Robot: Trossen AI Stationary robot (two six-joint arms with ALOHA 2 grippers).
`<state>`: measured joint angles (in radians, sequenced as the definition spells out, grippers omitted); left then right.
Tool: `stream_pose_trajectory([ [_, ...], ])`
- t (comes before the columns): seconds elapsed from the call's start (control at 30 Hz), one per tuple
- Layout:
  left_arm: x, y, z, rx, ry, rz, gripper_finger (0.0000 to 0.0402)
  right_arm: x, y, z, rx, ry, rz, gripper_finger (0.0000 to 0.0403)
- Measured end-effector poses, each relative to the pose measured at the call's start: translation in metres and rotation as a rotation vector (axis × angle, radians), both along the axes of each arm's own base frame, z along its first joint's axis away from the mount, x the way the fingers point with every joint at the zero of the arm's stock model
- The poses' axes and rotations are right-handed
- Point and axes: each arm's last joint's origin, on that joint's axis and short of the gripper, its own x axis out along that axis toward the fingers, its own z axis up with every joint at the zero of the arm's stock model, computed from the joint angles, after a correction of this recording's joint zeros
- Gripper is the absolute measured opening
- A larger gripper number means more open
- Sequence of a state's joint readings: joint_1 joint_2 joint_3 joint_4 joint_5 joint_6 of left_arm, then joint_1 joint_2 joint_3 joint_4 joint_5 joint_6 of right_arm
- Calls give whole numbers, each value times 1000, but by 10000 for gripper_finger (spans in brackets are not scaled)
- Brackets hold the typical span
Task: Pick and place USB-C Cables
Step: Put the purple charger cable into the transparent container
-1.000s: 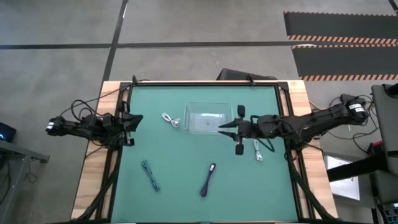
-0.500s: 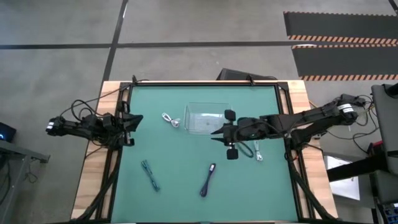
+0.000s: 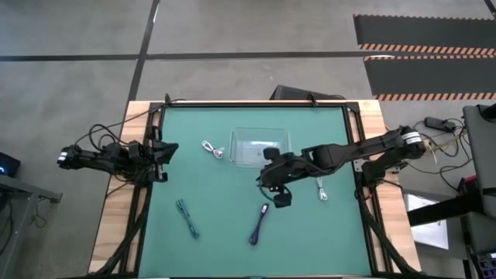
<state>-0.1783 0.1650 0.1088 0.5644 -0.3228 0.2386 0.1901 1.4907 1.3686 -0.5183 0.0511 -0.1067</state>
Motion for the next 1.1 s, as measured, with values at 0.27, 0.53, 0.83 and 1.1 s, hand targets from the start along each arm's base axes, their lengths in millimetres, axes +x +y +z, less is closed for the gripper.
stream_pose_trajectory([
  [0.27, 0, 0, 0, 0, 0, 0, 0, 9, 17, -6, -32, 80, 58, 73],
  [0.53, 0, 0, 0, 0, -1, 0, 0, 21, 32, -15, -60, 185, 92, 73],
  [0.83, 0, 0, 0, 2, 0, 1, 0, 32, 45, -31, -100, 317, 127, 73],
  [1.1, 0, 0, 0, 3, 4, 2, 0, 31, 57, -51, -141, 500, 154, 73],
])
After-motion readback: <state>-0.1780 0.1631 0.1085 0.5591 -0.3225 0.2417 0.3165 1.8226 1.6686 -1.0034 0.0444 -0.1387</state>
